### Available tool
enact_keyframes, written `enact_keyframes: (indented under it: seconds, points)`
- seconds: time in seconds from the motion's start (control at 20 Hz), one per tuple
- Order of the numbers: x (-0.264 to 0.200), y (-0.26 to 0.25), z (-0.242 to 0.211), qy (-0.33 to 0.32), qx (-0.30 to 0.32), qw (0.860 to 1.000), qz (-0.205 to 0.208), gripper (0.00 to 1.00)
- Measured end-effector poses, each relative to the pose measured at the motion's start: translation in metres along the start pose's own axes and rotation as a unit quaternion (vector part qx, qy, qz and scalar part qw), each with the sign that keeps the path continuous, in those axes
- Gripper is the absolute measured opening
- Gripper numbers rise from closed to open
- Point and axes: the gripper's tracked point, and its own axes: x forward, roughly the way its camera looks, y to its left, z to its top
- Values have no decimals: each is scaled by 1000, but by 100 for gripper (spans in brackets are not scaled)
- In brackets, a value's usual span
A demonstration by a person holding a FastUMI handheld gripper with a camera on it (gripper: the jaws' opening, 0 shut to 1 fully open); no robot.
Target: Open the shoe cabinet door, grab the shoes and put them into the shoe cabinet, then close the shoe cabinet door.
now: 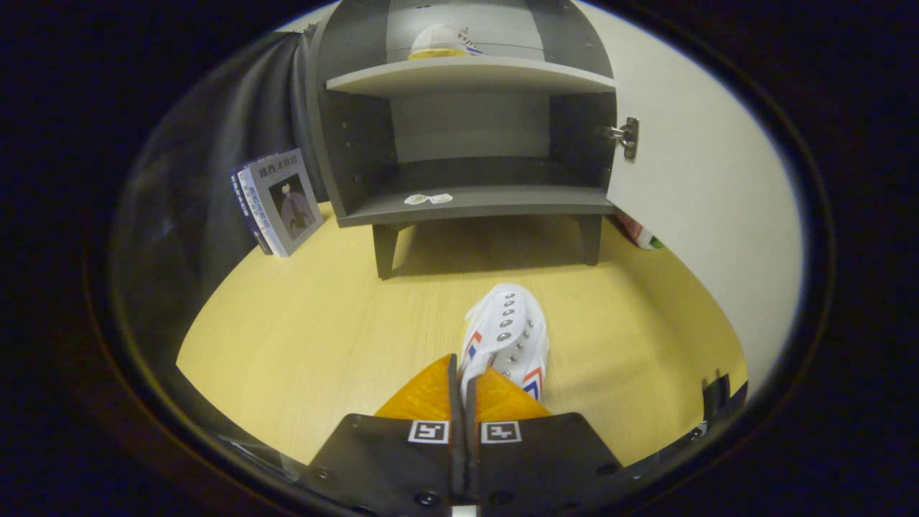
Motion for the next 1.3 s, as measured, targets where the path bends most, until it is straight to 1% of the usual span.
enact_keyframes:
  seconds: [0.15, 0.35, 0.6, 0.8, 1.0, 1.15, 1.3]
  points:
    - [-19, -4, 26, -32, 9, 999, -3, 2]
    - [-48, -10, 86, -97, 4, 995, -9, 2]
    - [-88, -16, 170, -191, -4, 981, -21, 2]
    - [-114, -19, 232, -248, -19, 968, -30, 2]
    - [-120, -24, 282, -289, -29, 956, -44, 2]
    - [-111, -27, 315, -304, -33, 951, -53, 2]
    - [-105, -33, 349, -325, -24, 943, -62, 2]
